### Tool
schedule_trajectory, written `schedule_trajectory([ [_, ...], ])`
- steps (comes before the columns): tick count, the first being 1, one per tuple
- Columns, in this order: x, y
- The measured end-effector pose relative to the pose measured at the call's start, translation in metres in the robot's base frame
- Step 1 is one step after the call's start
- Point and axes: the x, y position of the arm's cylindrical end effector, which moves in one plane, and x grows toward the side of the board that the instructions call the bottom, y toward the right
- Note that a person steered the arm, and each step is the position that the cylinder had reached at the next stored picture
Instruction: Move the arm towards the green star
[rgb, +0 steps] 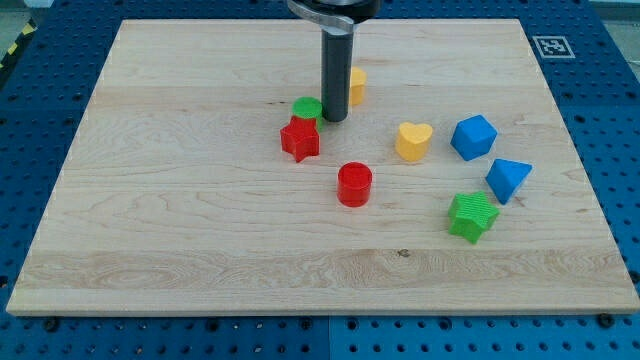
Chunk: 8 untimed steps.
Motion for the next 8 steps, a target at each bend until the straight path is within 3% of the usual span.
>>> schedule_trajectory([
  [2,0.052,0.005],
  [5,0.093,0.121],
  [8,0.126,0.195],
])
